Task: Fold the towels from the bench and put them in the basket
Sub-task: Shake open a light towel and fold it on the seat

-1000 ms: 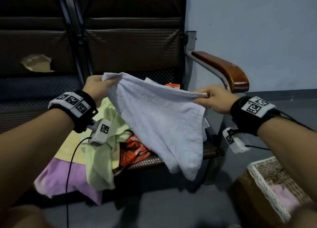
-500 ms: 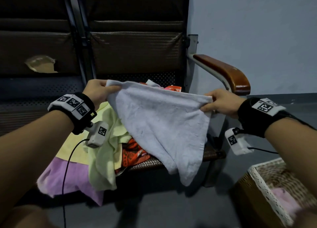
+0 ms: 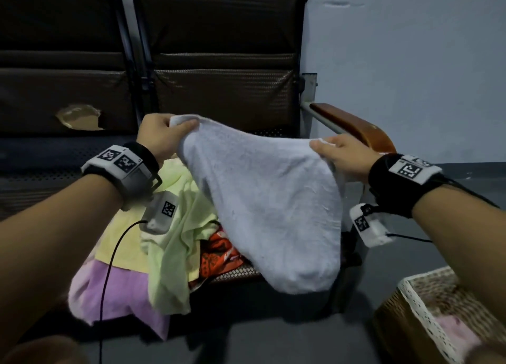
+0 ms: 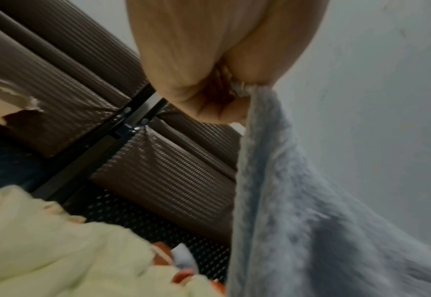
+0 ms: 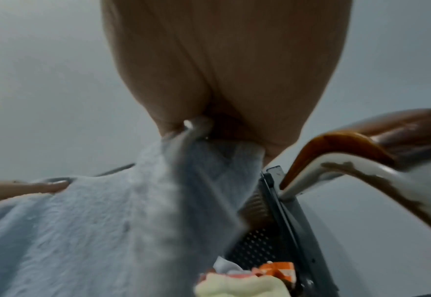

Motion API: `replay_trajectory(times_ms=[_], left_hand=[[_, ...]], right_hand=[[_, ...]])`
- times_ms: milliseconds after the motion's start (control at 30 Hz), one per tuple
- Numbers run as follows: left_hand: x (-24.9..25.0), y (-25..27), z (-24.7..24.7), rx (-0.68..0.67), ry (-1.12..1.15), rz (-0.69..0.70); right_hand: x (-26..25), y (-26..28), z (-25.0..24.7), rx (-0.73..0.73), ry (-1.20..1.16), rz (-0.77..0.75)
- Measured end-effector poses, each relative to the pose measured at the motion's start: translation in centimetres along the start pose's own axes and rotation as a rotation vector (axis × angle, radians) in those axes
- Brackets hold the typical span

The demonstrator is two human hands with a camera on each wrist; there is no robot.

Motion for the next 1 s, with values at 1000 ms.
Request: replay_trajectory(times_ms=[1000], left_hand=[[10.2,3.0,11.7,-0.678,0.499,-0.21]], right_hand=[[-10.9,2.5,0.2,-0.382,-0.436,-0.012]])
Point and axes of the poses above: each hand's wrist, its own y-axis away from the middle knuckle, its own z-axis out of the palm, x = y × z, the point moved 9 cm from there along -y, towards the middle knuckle, and after that the axes turned 15 degrees about z, right-handed, at the moved point
